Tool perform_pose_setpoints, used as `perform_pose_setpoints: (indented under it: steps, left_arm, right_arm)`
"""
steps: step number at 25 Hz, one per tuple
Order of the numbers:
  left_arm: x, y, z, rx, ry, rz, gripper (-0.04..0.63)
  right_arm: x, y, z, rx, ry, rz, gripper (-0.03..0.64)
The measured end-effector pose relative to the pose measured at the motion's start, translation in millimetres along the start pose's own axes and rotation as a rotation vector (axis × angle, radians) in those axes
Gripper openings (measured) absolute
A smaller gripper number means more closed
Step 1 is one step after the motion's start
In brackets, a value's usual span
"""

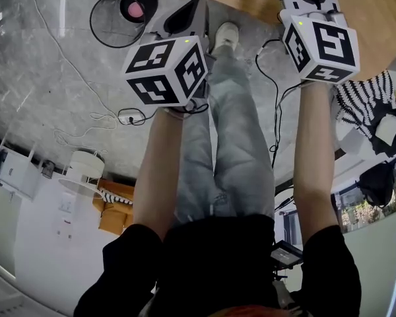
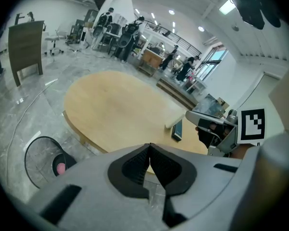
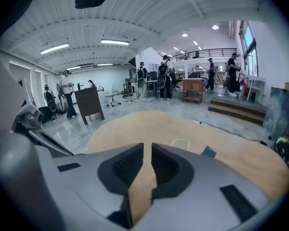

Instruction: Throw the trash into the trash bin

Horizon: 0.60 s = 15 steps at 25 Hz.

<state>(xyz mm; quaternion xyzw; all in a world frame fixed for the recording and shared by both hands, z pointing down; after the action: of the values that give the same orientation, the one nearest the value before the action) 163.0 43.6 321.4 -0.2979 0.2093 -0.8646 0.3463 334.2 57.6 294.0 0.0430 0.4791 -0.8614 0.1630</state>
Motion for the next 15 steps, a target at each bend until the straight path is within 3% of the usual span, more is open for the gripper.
perform_pose_setpoints:
  steps: [6,15]
  left_arm:
    - [-18.6,18.1,16.2,-0.018,0.004,-0.011,0.009]
    - [-29.6,14.1,35.2,-0.016,0.002,-0.054,0.009]
  right_arm:
    - [-30.3,18.3,3.3,0.114,-0.136,-0.127,0.018]
    - [-38.5,23.9,24.2,0.248,-0.1,-0.199,0.018]
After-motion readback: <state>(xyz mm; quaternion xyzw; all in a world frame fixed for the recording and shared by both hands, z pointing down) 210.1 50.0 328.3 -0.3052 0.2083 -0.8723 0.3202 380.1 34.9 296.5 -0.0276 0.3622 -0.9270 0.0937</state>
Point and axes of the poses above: the fingertips, and each gripper's own axes: z forward along the fingers, x to its left, y out of its top, the point moved 2 cm from there along -z, backward along the fingers, and after that the axes turned 10 degrees about z, right-handed, at the moved point
